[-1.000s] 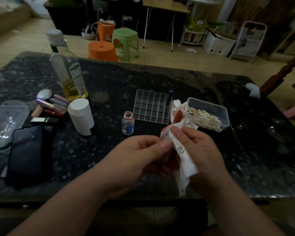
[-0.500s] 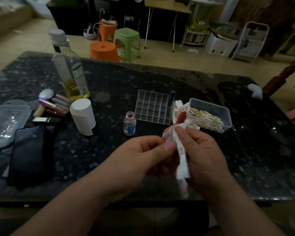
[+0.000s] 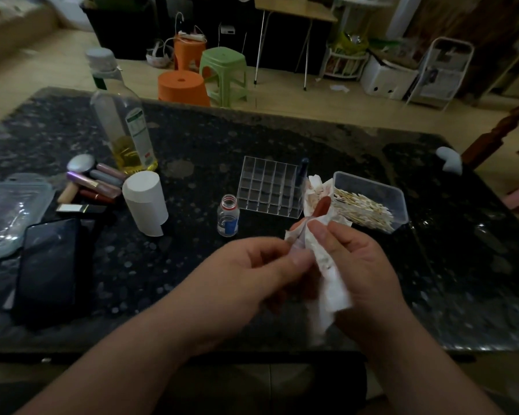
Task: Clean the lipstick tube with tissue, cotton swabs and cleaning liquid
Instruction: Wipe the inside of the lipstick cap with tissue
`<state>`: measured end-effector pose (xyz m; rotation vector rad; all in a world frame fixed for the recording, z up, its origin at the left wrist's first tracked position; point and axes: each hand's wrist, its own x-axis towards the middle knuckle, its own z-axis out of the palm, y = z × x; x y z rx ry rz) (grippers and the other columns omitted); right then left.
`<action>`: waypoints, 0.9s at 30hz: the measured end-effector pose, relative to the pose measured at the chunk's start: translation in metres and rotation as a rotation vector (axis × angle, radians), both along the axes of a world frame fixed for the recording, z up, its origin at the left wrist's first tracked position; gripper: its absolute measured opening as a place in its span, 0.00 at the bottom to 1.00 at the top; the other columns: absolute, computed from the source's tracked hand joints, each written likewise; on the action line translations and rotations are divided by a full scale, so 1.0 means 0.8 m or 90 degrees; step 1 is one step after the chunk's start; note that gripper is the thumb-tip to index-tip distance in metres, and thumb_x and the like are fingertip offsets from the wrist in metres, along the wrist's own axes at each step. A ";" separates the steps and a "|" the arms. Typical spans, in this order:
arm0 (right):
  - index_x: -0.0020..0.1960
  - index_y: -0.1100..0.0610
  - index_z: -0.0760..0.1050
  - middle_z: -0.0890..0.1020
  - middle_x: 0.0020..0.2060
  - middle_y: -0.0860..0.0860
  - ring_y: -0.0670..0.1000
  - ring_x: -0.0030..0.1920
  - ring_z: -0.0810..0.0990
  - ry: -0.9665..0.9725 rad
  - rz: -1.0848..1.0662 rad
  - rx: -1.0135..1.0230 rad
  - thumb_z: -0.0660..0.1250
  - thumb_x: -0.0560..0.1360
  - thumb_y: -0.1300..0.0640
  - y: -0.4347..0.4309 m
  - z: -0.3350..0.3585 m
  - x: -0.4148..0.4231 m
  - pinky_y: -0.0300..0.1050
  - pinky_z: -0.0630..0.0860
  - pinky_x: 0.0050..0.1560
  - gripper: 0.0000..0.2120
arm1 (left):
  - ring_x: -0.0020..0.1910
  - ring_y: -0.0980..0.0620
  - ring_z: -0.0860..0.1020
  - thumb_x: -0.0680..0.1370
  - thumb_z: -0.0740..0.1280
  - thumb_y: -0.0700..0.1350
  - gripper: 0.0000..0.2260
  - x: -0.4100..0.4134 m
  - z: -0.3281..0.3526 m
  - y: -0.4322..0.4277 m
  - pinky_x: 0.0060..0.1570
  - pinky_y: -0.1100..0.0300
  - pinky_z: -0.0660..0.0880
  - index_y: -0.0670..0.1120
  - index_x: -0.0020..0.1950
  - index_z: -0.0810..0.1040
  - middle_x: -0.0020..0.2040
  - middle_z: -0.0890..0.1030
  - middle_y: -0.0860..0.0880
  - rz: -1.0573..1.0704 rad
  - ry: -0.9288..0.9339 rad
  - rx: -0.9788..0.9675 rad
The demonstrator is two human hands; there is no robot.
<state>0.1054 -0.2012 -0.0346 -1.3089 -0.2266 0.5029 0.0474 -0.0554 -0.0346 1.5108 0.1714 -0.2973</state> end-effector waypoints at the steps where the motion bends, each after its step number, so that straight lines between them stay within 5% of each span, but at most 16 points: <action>1: 0.40 0.51 0.86 0.86 0.37 0.53 0.49 0.40 0.85 0.006 0.001 -0.001 0.67 0.68 0.50 0.000 -0.001 0.000 0.42 0.82 0.41 0.10 | 0.44 0.52 0.81 0.73 0.67 0.53 0.13 0.000 0.002 0.003 0.48 0.55 0.76 0.47 0.48 0.86 0.45 0.86 0.45 -0.026 0.042 -0.087; 3: 0.39 0.51 0.86 0.86 0.35 0.52 0.49 0.37 0.85 0.012 0.003 -0.008 0.68 0.68 0.49 0.000 -0.001 0.000 0.42 0.81 0.38 0.10 | 0.41 0.51 0.79 0.75 0.65 0.50 0.12 -0.001 0.004 0.008 0.44 0.56 0.75 0.45 0.48 0.86 0.43 0.85 0.47 -0.051 0.060 -0.132; 9: 0.35 0.53 0.85 0.86 0.33 0.50 0.44 0.36 0.85 -0.048 0.006 -0.034 0.66 0.69 0.54 0.001 0.005 -0.003 0.34 0.79 0.36 0.10 | 0.37 0.63 0.82 0.63 0.72 0.58 0.13 -0.006 0.005 -0.008 0.35 0.71 0.77 0.54 0.42 0.82 0.40 0.85 0.60 0.129 -0.100 0.221; 12: 0.36 0.53 0.86 0.86 0.35 0.49 0.44 0.37 0.86 -0.053 0.004 -0.043 0.66 0.69 0.54 -0.001 0.004 -0.002 0.34 0.80 0.37 0.10 | 0.38 0.63 0.82 0.61 0.73 0.59 0.15 -0.003 0.002 -0.002 0.36 0.69 0.77 0.53 0.43 0.81 0.40 0.85 0.60 0.091 -0.072 0.218; 14: 0.37 0.52 0.86 0.87 0.36 0.50 0.45 0.39 0.86 -0.050 0.009 -0.051 0.67 0.68 0.52 -0.003 0.000 0.000 0.37 0.81 0.39 0.09 | 0.42 0.59 0.84 0.67 0.71 0.56 0.14 0.001 0.001 0.008 0.43 0.62 0.78 0.51 0.49 0.84 0.45 0.87 0.54 -0.028 0.026 0.073; 17: 0.40 0.49 0.86 0.87 0.40 0.51 0.48 0.43 0.86 -0.031 0.025 -0.053 0.69 0.67 0.49 -0.006 -0.001 0.001 0.44 0.81 0.45 0.09 | 0.39 0.56 0.81 0.76 0.65 0.52 0.11 0.000 0.007 0.013 0.41 0.59 0.74 0.49 0.48 0.85 0.43 0.85 0.51 -0.104 0.096 -0.117; 22: 0.39 0.55 0.85 0.87 0.37 0.52 0.47 0.39 0.86 -0.075 0.019 -0.070 0.68 0.69 0.54 -0.008 0.001 0.002 0.37 0.81 0.39 0.08 | 0.37 0.60 0.82 0.66 0.69 0.59 0.13 -0.002 0.002 0.003 0.38 0.65 0.77 0.53 0.45 0.84 0.41 0.86 0.56 0.039 -0.077 0.168; 25: 0.40 0.57 0.84 0.87 0.36 0.52 0.46 0.38 0.86 -0.097 0.021 -0.107 0.69 0.69 0.54 -0.006 -0.001 0.004 0.36 0.80 0.39 0.07 | 0.36 0.58 0.83 0.63 0.73 0.57 0.13 -0.007 0.000 -0.008 0.35 0.67 0.79 0.53 0.42 0.81 0.39 0.85 0.57 0.138 -0.113 0.211; 27: 0.41 0.56 0.84 0.87 0.37 0.52 0.47 0.39 0.86 -0.114 0.031 -0.141 0.70 0.68 0.52 -0.009 -0.001 0.007 0.38 0.81 0.39 0.09 | 0.38 0.57 0.84 0.63 0.73 0.57 0.14 -0.005 0.001 -0.003 0.36 0.66 0.80 0.52 0.44 0.81 0.41 0.86 0.56 0.086 -0.063 0.200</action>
